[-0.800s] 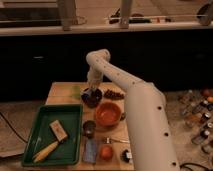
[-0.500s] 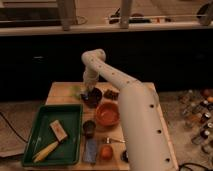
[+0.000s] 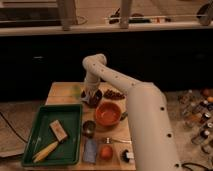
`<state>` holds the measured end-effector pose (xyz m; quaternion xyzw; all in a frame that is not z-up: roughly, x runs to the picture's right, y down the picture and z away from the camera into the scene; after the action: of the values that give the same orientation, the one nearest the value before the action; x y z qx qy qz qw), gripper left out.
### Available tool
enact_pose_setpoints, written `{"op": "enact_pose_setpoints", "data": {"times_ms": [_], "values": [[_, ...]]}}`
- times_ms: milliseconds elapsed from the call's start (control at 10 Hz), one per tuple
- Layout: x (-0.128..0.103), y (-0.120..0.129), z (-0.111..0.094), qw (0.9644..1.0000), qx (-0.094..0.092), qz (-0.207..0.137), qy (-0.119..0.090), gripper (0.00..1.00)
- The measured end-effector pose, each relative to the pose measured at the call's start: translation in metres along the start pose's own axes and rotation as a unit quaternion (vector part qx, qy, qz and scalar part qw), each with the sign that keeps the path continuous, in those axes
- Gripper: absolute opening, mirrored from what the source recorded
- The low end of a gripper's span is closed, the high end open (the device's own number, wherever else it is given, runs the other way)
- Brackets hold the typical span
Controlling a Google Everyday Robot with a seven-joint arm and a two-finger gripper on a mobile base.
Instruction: Wipe purple bowl with towel
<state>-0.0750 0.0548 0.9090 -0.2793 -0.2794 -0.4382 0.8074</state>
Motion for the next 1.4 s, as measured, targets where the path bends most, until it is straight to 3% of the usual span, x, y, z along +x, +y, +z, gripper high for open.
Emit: {"op": "enact_pose_setpoints", "data": {"times_ms": [400, 800, 1100, 1400], "values": [[0.022, 0.031, -0.013, 0.9988, 0.012, 0.044, 0.016, 0.0], [0.051, 0.017, -0.022, 0.9962, 0.032, 0.067, 0.045, 0.0], [0.053, -0.01, -0.019, 0.9967, 0.037, 0.051, 0.051, 0.0], [0.037, -0.039, -0.011, 0.9987, 0.032, 0.008, 0.038, 0.0]]}}
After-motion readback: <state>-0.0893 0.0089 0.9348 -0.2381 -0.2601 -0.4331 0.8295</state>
